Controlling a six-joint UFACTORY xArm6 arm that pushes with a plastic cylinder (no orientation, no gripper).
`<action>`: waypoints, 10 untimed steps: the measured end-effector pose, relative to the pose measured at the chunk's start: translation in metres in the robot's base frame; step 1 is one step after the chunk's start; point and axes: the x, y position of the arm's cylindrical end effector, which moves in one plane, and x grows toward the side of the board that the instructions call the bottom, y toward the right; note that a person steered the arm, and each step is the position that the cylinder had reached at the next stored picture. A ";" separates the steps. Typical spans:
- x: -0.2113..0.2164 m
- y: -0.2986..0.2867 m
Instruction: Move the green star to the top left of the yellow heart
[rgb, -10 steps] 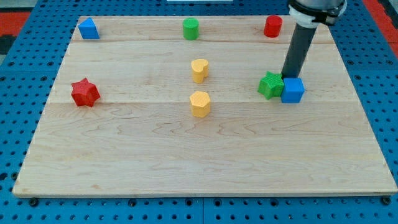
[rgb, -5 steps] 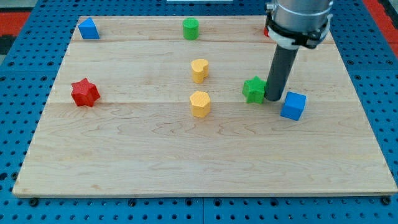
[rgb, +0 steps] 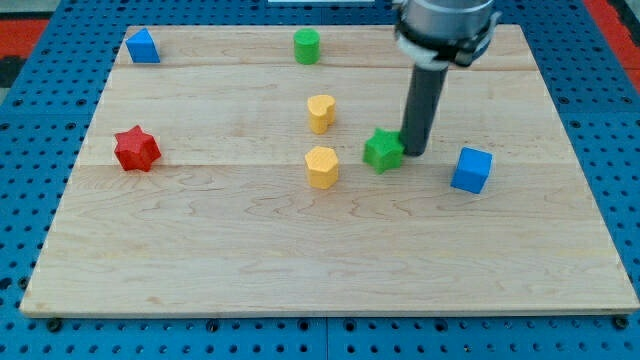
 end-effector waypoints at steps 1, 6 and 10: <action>0.011 -0.031; -0.015 -0.132; -0.047 -0.063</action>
